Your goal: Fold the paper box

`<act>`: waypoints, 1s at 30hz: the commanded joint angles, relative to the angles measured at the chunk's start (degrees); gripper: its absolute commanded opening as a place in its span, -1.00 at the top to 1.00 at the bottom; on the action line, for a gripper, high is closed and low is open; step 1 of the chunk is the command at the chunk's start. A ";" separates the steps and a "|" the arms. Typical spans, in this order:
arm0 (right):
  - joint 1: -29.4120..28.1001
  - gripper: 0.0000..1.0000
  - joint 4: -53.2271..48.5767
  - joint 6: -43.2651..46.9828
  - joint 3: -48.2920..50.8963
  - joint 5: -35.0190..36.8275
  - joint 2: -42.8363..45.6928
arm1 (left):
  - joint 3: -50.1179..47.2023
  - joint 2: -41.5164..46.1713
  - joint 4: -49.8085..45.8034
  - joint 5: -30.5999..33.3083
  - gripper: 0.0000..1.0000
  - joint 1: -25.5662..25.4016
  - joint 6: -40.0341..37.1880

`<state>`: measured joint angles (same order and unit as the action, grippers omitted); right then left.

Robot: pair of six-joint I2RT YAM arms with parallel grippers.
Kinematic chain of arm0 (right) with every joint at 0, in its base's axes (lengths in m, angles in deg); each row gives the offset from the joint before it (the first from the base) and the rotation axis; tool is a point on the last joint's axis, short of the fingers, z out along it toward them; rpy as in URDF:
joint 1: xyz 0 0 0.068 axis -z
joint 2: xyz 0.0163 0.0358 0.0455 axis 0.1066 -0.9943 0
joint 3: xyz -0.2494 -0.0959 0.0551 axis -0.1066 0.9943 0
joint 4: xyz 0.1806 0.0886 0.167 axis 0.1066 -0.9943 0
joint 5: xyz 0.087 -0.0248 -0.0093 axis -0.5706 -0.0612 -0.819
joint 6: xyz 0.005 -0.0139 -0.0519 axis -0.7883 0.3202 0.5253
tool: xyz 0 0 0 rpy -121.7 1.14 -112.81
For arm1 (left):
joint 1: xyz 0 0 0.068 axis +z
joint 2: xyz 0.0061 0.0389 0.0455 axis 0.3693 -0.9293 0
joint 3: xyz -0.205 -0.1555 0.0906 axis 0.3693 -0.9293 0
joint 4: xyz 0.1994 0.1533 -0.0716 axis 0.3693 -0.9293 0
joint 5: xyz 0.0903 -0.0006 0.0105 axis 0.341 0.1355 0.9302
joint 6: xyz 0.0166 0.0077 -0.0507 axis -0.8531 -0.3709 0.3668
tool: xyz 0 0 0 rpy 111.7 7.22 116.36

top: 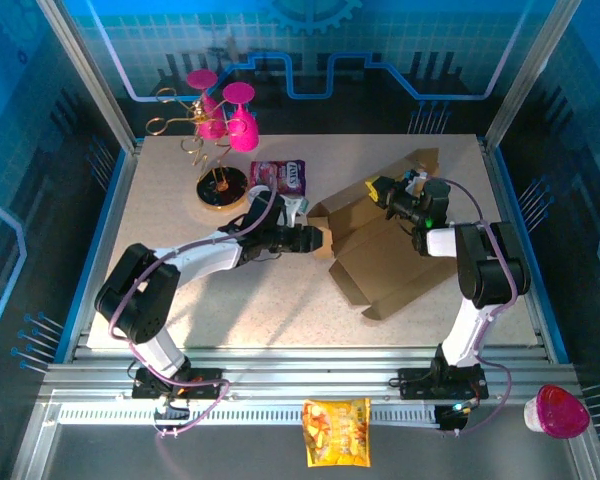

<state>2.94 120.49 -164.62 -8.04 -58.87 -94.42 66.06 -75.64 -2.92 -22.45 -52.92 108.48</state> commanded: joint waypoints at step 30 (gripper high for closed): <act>-3.27 1.00 10.89 -8.34 -8.59 3.22 -8.14 | -9.85 -0.51 28.56 8.86 -0.03 1.25 -18.01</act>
<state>1.39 127.26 -170.47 -13.53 -57.25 -101.41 54.24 -76.03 21.87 -14.50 -51.37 89.66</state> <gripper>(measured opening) 0.062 0.514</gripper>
